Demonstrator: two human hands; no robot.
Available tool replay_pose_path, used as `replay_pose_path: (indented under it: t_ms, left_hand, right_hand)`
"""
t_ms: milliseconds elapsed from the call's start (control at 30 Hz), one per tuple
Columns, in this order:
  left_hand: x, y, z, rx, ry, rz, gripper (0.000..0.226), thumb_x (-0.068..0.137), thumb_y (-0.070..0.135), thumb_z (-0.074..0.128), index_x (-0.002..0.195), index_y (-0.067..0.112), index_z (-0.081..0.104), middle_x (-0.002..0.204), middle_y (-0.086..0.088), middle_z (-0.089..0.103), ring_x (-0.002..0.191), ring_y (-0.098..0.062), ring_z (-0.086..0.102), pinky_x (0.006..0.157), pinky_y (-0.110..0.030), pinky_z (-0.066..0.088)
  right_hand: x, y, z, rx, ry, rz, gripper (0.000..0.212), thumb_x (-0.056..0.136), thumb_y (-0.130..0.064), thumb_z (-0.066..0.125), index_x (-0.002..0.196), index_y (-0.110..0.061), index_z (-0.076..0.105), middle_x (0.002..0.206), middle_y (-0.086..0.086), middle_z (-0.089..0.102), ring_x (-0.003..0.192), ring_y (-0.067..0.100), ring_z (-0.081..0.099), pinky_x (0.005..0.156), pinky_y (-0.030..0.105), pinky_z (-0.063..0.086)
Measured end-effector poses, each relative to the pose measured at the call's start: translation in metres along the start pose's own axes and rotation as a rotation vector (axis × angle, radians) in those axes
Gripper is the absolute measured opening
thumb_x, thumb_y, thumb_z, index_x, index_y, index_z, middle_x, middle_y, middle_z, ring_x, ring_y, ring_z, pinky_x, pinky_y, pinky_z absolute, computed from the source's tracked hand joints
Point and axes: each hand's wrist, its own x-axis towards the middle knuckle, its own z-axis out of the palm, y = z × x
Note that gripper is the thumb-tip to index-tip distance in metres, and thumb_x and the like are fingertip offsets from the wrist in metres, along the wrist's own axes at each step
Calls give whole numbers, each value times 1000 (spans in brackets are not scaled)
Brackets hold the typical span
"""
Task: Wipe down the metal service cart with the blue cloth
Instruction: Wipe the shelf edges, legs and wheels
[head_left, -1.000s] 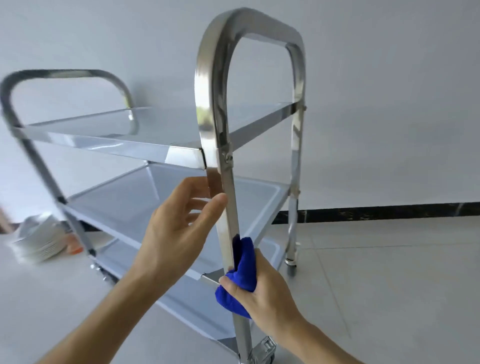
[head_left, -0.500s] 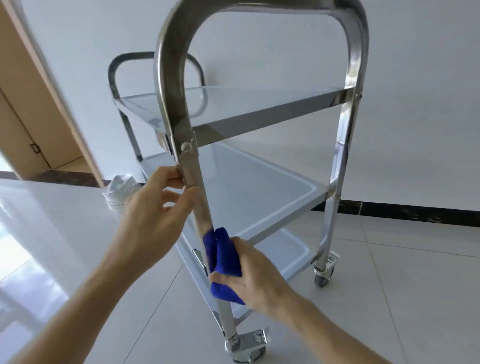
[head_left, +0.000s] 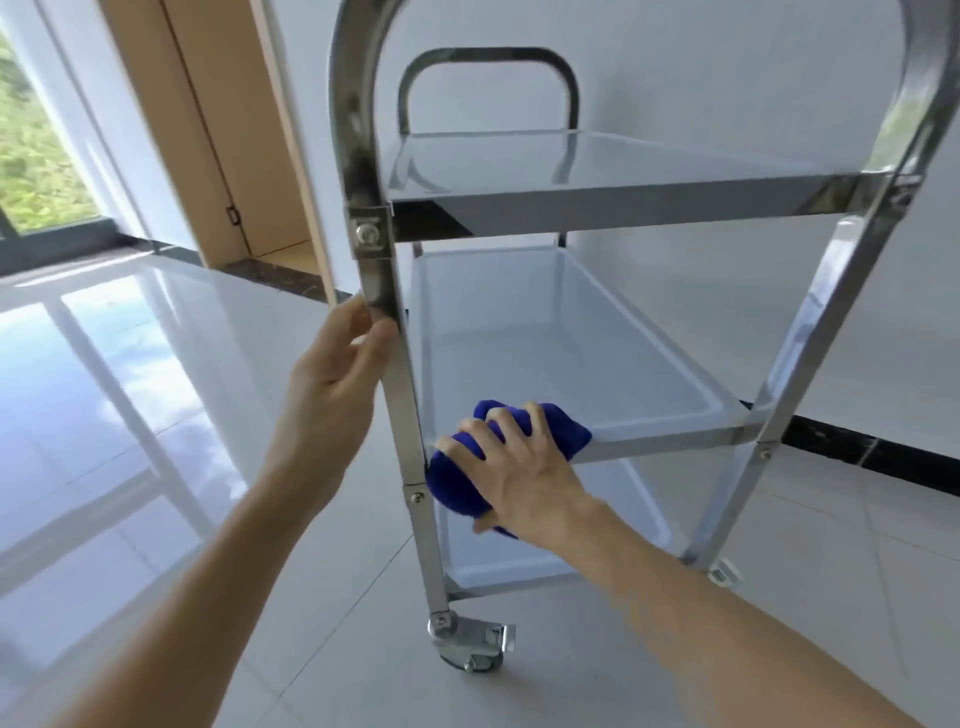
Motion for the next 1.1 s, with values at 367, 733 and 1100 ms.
replay_pose_path:
  t_ms: [367, 733, 1100]
  left_hand:
    - [8, -15, -22, -9, 61, 33, 21, 105, 22, 44, 116, 16, 61, 78, 19, 59, 74, -2, 51, 77, -27, 40]
    - [13, -20, -20, -83, -36, 23, 23, 106, 23, 41, 117, 23, 62, 102, -3, 66, 93, -21, 58, 93, -46, 45]
    - [13, -29, -23, -88, 27, 53, 20, 105, 27, 44, 113, 20, 61, 80, 18, 60, 79, -8, 51, 88, -44, 44]
  right_hand:
    - [26, -20, 3, -28, 220, 25, 65, 74, -20, 73, 135, -28, 50, 127, -8, 61, 111, 23, 60, 98, 46, 46]
    - [-63, 119, 32, -95, 167, 335, 76, 53, -22, 93, 122, -9, 65, 116, 7, 70, 104, 31, 67, 92, 49, 48]
    - [43, -23, 9, 43, 155, 48, 57, 83, -21, 69, 134, -22, 45, 136, 0, 54, 122, 28, 51, 108, 48, 35]
